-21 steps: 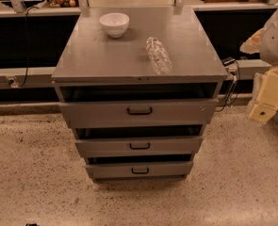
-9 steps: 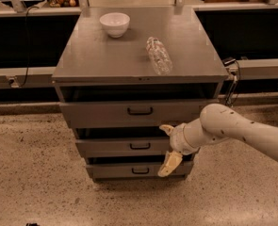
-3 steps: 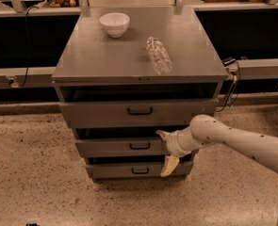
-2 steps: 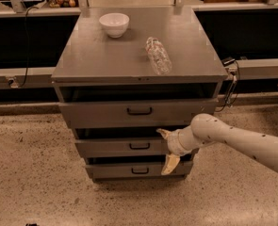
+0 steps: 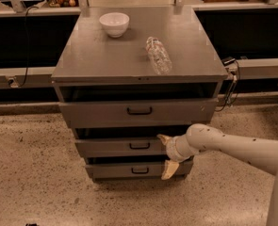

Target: Open middle drawer

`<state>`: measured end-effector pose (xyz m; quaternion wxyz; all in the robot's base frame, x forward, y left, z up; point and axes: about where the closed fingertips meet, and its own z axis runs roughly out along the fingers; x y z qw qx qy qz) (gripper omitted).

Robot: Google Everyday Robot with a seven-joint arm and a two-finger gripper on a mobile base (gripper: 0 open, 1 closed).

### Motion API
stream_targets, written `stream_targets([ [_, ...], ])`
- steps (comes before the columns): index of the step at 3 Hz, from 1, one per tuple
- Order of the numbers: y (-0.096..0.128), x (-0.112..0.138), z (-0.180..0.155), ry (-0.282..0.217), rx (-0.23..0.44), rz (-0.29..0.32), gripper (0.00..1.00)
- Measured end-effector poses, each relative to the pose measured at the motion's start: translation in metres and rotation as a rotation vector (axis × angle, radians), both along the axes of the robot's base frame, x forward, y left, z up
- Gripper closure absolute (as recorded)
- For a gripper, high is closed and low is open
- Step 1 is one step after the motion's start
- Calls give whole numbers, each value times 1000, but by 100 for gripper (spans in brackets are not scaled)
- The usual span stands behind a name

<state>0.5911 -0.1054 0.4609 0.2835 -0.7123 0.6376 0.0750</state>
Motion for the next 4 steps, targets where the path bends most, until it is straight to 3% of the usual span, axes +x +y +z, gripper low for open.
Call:
stream_targets([
  [1,-6,10,-20,-46,-5,-19,0],
  [4,-6,29,-36,-29,-37,-38,0],
])
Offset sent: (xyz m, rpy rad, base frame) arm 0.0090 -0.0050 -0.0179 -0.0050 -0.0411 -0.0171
